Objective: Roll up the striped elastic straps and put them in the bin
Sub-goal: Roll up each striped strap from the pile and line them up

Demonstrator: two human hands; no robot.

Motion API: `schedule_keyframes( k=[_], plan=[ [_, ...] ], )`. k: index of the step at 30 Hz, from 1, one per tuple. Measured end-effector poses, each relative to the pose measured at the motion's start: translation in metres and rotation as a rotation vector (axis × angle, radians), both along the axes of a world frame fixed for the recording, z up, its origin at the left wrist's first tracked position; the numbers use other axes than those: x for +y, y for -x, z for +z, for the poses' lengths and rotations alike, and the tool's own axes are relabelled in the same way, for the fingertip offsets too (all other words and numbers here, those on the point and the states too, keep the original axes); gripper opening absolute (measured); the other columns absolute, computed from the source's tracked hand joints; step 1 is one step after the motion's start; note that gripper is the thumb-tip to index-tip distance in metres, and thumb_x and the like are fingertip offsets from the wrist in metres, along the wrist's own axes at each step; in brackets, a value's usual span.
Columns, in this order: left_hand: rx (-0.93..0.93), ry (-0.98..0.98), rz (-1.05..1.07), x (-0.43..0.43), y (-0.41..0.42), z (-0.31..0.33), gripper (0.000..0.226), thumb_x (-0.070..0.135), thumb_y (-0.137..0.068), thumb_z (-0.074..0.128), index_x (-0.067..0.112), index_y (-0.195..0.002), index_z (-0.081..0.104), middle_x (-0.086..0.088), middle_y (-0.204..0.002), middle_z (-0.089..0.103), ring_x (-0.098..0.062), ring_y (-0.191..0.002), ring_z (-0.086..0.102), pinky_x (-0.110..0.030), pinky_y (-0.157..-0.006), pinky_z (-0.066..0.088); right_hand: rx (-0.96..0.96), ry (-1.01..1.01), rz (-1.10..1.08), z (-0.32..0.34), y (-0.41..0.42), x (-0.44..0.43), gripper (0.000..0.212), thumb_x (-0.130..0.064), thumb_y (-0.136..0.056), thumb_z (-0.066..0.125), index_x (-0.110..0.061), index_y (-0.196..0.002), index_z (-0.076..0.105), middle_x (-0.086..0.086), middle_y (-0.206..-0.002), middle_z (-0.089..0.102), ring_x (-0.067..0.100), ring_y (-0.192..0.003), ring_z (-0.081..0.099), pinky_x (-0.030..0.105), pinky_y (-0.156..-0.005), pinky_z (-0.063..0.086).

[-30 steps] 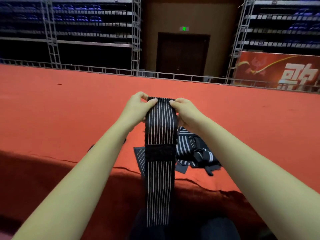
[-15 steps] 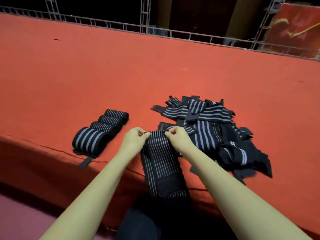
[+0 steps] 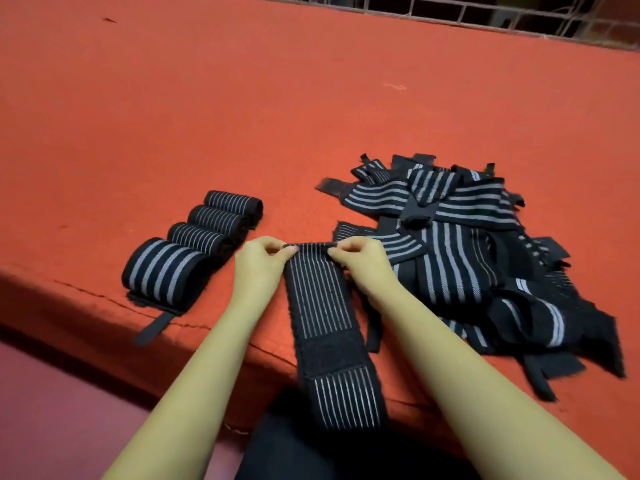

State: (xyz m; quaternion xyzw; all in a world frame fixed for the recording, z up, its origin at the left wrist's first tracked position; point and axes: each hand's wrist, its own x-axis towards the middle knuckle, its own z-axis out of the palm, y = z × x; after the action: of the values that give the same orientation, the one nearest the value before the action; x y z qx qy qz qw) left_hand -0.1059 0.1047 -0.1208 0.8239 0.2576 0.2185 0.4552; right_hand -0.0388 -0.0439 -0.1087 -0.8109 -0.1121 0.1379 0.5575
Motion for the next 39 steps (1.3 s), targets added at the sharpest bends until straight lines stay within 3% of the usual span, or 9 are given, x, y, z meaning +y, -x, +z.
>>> schedule_keyframes(
  k=[4,7,9,16,22,28,31,35,39],
  plan=[
    [-0.173,0.327,-0.089,-0.009,0.016,0.011,0.01,0.017,-0.081,0.075,0.008,-0.085,0.075,0.001,-0.085,0.073,-0.009,-0.081,0.066,-0.022,-0.077,0.05,0.022,-0.242,-0.021,0.005,0.015,-0.021,0.007,-0.009,-0.088,0.067,-0.009,-0.081,0.067,-0.005,-0.065,0.059,0.0,-0.051,0.052,0.015,-0.05,0.041],
    [-0.16,0.631,-0.194,-0.033,0.023,0.026,0.006,0.012,-0.075,0.078,0.013,-0.079,0.073,0.002,-0.075,0.072,-0.006,-0.065,0.064,-0.017,-0.06,0.049,-0.006,-0.351,-0.089,0.001,0.029,-0.057,0.007,-0.01,-0.084,0.07,-0.004,-0.087,0.073,-0.006,-0.071,0.065,0.001,-0.067,0.058,0.019,-0.066,0.046],
    [-0.113,0.671,-0.249,-0.053,0.024,0.032,0.009,0.013,-0.072,0.081,0.014,-0.074,0.072,0.002,-0.072,0.07,-0.005,-0.059,0.062,-0.015,-0.053,0.046,-0.044,-0.396,-0.167,-0.001,0.04,-0.084,0.007,-0.008,-0.082,0.071,-0.004,-0.087,0.074,-0.002,-0.083,0.071,0.007,-0.081,0.062,0.026,-0.081,0.049],
    [-0.057,0.607,-0.387,-0.108,0.026,0.025,0.008,0.015,-0.075,0.079,0.012,-0.074,0.073,0.012,-0.056,0.063,0.002,-0.053,0.054,-0.009,-0.052,0.039,-0.104,-0.451,-0.332,-0.011,0.077,-0.14,0.01,0.0,-0.081,0.07,-0.009,-0.083,0.074,-0.003,-0.085,0.072,0.004,-0.083,0.063,0.018,-0.082,0.048],
    [-0.082,0.496,-0.369,-0.12,0.035,0.011,0.012,0.013,-0.073,0.081,0.016,-0.075,0.069,0.01,-0.07,0.066,0.004,-0.064,0.059,-0.009,-0.063,0.042,-0.104,-0.461,-0.371,-0.015,0.082,-0.145,0.014,0.002,-0.081,0.069,-0.012,-0.082,0.072,-0.005,-0.077,0.071,0.0,-0.074,0.063,0.012,-0.073,0.047],
    [-0.078,0.488,-0.468,-0.12,0.037,0.014,0.023,0.008,-0.081,0.073,0.012,-0.104,0.07,0.004,-0.085,0.067,0.006,-0.076,0.063,-0.01,-0.073,0.045,-0.118,-0.46,-0.368,-0.016,0.082,-0.145,0.012,0.001,-0.082,0.069,-0.011,-0.083,0.071,-0.002,-0.08,0.07,-0.001,-0.074,0.062,0.012,-0.072,0.047],
    [-0.092,0.358,-0.563,-0.118,0.04,0.018,0.01,0.009,-0.088,0.066,0.014,-0.096,0.071,0.007,-0.09,0.07,0.005,-0.083,0.062,-0.009,-0.078,0.043,-0.139,-0.46,-0.356,-0.014,0.082,-0.144,0.013,-0.001,-0.083,0.069,-0.013,-0.083,0.07,-0.01,-0.072,0.068,0.001,-0.067,0.059,0.014,-0.07,0.047],
    [-0.106,0.276,-0.607,-0.117,0.042,0.027,0.011,0.007,-0.092,0.061,0.016,-0.095,0.065,0.006,-0.088,0.065,0.006,-0.079,0.058,-0.01,-0.076,0.043,-0.178,-0.467,-0.336,-0.003,0.087,-0.137,0.009,-0.002,-0.086,0.066,-0.011,-0.085,0.067,-0.009,-0.073,0.065,-0.002,-0.062,0.057,0.013,-0.063,0.047],
    [-0.096,0.212,-0.652,-0.118,0.046,0.054,0.014,0.014,-0.083,0.072,0.025,-0.092,0.07,0.005,-0.086,0.071,0.001,-0.079,0.063,-0.017,-0.074,0.049,-0.234,-0.503,-0.305,0.024,0.095,-0.133,0.007,-0.003,-0.089,0.063,-0.009,-0.093,0.063,-0.005,-0.078,0.063,-0.005,-0.061,0.056,0.01,-0.058,0.044]
  ],
)
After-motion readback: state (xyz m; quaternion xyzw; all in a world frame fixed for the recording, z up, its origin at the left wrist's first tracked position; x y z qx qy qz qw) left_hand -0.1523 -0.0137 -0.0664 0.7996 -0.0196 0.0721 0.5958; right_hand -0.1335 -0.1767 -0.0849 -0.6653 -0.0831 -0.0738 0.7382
